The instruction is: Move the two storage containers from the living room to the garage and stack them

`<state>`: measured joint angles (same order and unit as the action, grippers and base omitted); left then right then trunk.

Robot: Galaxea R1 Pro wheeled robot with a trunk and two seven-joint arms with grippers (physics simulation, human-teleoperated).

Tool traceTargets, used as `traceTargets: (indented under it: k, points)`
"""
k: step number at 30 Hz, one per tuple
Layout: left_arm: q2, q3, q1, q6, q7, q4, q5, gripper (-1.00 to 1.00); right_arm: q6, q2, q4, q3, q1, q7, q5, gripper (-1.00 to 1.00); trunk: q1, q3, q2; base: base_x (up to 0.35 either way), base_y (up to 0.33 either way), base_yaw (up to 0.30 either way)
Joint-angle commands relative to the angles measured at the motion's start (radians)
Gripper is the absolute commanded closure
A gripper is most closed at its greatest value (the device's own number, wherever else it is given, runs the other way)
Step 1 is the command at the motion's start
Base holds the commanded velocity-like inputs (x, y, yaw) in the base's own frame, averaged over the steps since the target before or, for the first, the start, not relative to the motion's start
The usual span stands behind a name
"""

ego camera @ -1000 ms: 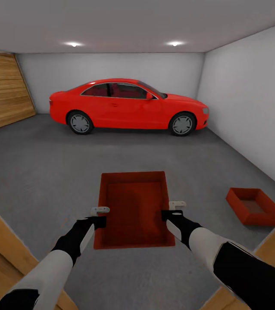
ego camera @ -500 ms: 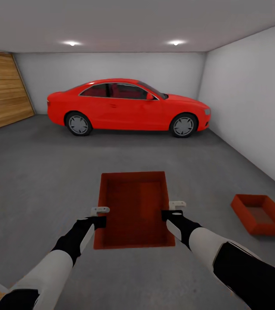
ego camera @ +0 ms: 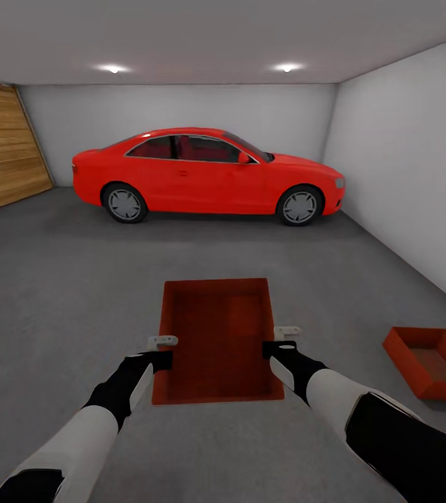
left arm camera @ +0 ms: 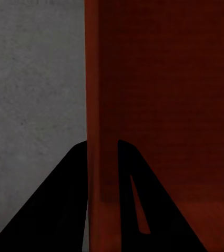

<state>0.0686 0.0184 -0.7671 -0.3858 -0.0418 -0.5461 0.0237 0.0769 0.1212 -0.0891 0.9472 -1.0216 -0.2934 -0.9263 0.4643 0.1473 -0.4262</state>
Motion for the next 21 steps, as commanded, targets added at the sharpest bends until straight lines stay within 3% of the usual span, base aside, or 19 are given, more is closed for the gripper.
traceTargets:
  k: [1, 21]
  points:
    - [-0.001, -0.011, 0.0, -0.005, -0.01, 0.031, 0.016, 1.0, 0.007, -0.005, -0.006, -0.015, -0.002, -0.004, 0.014, 1.0, 0.001, 0.002, -0.002, 0.322, 0.0, 0.0]
    - [-0.001, -0.011, 0.0, -0.005, -0.01, 0.031, 0.016, 1.0, 0.007, -0.005, -0.006, -0.015, -0.002, -0.004, 0.014, 1.0, 0.001, 0.002, -0.002, 0.322, 0.0, 0.0]
